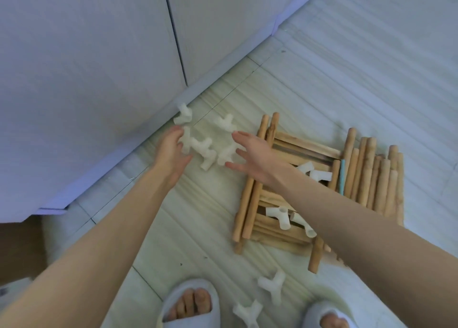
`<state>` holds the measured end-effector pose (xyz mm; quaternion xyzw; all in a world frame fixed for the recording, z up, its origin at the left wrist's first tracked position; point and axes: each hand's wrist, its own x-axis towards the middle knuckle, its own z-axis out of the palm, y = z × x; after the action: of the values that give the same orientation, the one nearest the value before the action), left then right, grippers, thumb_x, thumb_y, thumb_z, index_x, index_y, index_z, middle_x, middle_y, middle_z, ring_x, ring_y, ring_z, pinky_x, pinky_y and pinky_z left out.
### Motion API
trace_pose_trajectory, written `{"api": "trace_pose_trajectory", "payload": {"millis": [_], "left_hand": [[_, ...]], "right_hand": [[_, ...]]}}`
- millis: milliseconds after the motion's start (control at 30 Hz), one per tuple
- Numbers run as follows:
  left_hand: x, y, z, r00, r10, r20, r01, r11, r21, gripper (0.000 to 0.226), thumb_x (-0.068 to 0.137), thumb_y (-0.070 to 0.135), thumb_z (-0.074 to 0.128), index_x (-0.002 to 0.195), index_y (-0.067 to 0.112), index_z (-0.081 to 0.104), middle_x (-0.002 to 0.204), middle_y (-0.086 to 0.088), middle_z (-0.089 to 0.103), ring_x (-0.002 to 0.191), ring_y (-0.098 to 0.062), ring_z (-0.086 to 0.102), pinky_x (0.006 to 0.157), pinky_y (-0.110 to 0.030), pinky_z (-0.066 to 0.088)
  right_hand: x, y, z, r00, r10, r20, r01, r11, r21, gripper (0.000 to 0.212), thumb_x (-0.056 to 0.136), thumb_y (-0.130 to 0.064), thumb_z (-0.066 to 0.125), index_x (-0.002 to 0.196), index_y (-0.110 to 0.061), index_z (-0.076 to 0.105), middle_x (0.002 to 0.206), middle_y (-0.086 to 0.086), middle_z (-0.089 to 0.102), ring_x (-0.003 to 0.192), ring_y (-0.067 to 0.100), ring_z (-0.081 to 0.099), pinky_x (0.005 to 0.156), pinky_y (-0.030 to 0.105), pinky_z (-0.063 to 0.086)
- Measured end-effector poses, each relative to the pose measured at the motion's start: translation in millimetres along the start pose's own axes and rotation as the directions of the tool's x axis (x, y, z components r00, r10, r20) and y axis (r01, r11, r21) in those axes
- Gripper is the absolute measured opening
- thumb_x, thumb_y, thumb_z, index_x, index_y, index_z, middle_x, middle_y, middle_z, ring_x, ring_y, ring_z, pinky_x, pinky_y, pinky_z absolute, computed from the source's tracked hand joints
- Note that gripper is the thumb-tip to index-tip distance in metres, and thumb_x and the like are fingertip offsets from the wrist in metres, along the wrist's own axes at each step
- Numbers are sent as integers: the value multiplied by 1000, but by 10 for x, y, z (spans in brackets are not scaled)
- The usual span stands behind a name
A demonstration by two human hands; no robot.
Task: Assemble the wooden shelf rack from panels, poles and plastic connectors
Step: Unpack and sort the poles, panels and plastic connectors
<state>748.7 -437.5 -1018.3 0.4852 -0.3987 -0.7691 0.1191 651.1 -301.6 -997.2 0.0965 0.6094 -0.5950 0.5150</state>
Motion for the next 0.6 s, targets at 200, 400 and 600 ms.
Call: {"api": "trace_pose_trajectory", "payload": {"millis": [200,400,600], "left_hand": [[-329,-272,120,981,182,63,-193,926,325,20,93,10,52,110,22,55,111,4,54,102,-11,54,81,-27,50],[-917,-941,177,871,-55,488,-395,510,764,16,88,5,59,102,13,62,97,-3,59,89,-18,57,80,-26,45],[-1340,-1433,59,760,-150,632,-642,-29,766,28,87,33,61,112,21,56,108,4,47,103,-15,50,85,-35,46]], "right_hand": [[-493,68,-432,992,-105,-70,56,863,-502,15,96,-24,50,107,-16,56,102,6,61,88,15,63,74,30,58],[-1102,807,-954,988,-107,113,140,292,-946,26,94,-24,51,118,-17,57,113,2,60,96,16,58,80,23,44],[-1292,1755,-1179,989,-3,145,145,3,-989,57,89,-32,59,140,-19,36,135,8,37,124,27,38,94,36,40]]}}
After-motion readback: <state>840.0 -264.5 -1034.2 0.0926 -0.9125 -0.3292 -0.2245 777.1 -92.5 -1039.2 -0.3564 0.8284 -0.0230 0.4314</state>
